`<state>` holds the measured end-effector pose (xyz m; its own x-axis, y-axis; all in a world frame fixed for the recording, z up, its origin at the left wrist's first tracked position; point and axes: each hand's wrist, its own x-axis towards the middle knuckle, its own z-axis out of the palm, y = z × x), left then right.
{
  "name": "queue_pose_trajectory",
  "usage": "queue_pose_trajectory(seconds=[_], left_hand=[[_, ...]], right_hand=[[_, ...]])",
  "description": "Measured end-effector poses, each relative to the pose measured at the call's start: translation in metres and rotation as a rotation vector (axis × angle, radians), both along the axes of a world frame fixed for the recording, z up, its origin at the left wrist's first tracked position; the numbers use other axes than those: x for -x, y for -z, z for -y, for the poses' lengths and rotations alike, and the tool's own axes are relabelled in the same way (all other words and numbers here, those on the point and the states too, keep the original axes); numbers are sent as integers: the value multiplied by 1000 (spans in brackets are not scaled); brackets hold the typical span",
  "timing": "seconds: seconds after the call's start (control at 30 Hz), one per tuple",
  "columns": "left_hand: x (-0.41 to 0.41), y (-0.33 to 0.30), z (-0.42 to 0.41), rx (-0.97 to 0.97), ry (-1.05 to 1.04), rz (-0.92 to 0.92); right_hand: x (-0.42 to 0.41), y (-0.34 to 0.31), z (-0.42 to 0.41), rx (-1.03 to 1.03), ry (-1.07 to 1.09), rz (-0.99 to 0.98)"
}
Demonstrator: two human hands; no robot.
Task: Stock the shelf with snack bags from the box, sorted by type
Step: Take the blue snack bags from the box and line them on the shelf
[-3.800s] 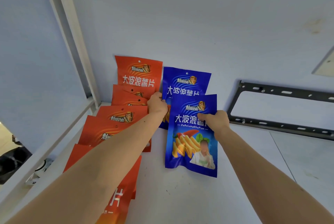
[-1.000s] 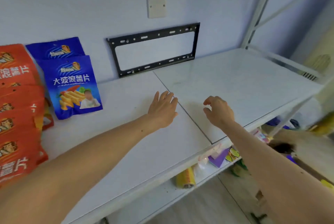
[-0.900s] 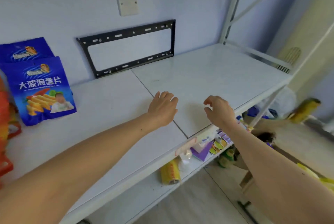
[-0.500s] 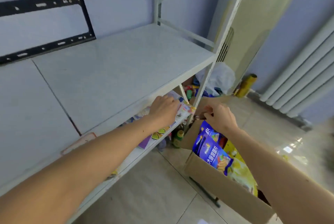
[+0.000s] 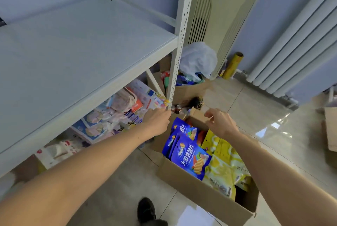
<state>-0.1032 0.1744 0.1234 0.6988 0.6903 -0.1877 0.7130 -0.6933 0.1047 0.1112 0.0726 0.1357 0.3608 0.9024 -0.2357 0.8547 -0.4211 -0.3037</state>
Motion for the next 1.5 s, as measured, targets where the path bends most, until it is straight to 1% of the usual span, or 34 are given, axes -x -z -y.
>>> queue_pose_trajectory(seconds=[0.07,0.17,0.3,0.47,0.6,0.8,0.97,1.13,1.23,1.37,1.43,1.5], left_hand=[[-7,16,-2,34,-15,-16],[-23,44,2,139,-77,-39],[-30,84,22,241,-247,-7],[-38,142,53,338,-451,48],[-45,188,68,362,-554,77],[-65,244,76,424,-651,184],[-76,273,81,437,-751,226],[-77,295,81,461,-805,199],[-76,301,80,479,-852,214],[-71,307,78,499,-889,222],[-70,306,78,495,-885,229],[-70,299,77,500,-889,288]], right_hand=[[-14,14,-7,23,-12,-14],[-38,43,-20,89,-71,-11],[-56,83,-31,211,-228,-9],[-66,146,-33,294,-399,-83],[-71,201,-25,349,-454,-84],[-78,271,-20,375,-446,-201],[-83,310,-18,350,-394,-283],[-85,332,-20,324,-341,-354],[-85,342,-22,313,-288,-362],[-88,348,-17,310,-287,-371],[-91,346,-14,323,-276,-418],[-94,341,-13,349,-250,-493]])
